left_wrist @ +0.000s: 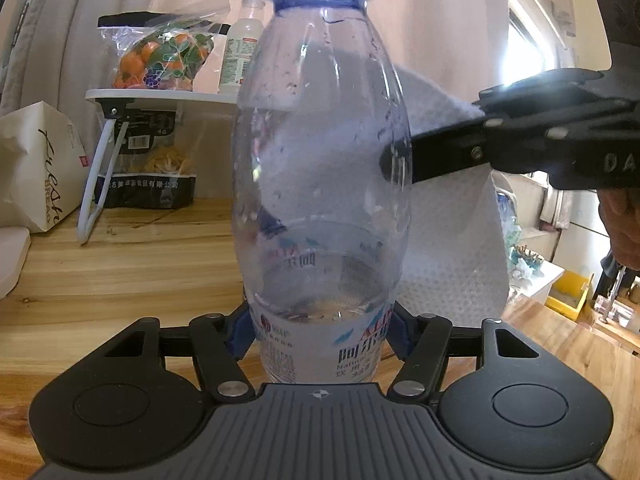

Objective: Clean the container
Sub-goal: 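Wipe the held bottle with the towel in the right tool while the left tool holds it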

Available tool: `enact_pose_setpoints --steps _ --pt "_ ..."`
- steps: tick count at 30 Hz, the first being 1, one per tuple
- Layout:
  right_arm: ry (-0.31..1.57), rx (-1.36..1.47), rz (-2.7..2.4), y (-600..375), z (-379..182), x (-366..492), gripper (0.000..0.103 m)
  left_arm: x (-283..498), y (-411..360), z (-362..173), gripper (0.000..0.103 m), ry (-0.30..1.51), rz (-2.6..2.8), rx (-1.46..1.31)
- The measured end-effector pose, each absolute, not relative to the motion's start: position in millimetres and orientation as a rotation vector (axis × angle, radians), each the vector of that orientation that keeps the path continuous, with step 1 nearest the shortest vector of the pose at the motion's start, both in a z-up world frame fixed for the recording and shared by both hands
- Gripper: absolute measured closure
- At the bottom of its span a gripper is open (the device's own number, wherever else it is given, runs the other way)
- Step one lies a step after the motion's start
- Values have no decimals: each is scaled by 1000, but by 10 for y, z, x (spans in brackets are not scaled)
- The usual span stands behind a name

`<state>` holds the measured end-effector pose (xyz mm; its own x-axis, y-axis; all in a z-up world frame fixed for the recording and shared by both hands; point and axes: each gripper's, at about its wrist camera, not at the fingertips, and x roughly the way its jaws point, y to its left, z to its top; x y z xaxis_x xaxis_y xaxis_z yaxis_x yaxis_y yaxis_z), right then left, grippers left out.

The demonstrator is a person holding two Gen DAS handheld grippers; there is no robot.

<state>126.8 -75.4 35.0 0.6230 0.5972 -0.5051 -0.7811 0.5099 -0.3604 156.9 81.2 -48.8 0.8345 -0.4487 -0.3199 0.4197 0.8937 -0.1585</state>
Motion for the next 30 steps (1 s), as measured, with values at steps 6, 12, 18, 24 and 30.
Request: enact_pose_setpoints --steps 6,12,18,24,30 --pt "359 -510 855 -868 404 1323 98 1582 831 -491 38 360 -461 -91" --pt "363 -191 966 -1216 599 1392 98 1559 788 -482 38 352 -477 -44" --pt "400 96 1092 -1363 620 1601 98 1577 847 -484 38 344 -494 -81" --pt "492 429 1180 -1559 289 1946 98 1543 860 -477 38 320 -525 -100" --pt "549 453 1168 -1562 116 2039 98 1506 870 -468 38 299 -547 -110"
